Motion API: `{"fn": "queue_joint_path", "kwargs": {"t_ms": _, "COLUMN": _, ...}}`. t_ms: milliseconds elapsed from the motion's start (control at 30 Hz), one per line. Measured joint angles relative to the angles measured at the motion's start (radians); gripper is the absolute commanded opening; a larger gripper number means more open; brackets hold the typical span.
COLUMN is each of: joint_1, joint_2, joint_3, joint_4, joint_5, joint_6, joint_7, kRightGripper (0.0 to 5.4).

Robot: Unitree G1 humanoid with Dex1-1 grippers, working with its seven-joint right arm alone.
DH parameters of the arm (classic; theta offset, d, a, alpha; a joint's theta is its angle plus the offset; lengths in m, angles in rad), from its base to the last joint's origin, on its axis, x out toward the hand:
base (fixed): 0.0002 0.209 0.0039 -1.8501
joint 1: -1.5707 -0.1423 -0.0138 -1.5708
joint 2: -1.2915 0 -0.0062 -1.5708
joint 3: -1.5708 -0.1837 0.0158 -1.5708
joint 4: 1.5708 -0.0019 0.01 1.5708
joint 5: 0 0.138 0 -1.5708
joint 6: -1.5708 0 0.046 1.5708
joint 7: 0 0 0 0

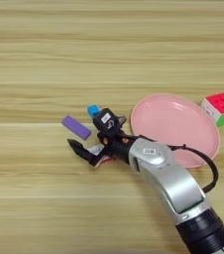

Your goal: Move the objects on the table

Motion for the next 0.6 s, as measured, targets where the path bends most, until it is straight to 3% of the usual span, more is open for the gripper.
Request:
{"fn": "queue_joint_path", "kwargs": {"t_ms": 367, "joint_1": 0.006, "joint_2": -0.002, "joint_3": -0.001, "joint_4": -0.001, "joint_5": 0.000, "joint_6": 0.000, "joint_7": -0.001, "kRightGripper": 5.37}}
{"fn": "queue_joint_path", "kwargs": {"t_ms": 600, "joint_1": 0.071, "joint_2": -0.061, "joint_3": 0.000, "joint_4": -0.046, "joint_5": -0.027, "joint_6": -0.008, "joint_7": -0.011, "kRightGripper": 5.37}}
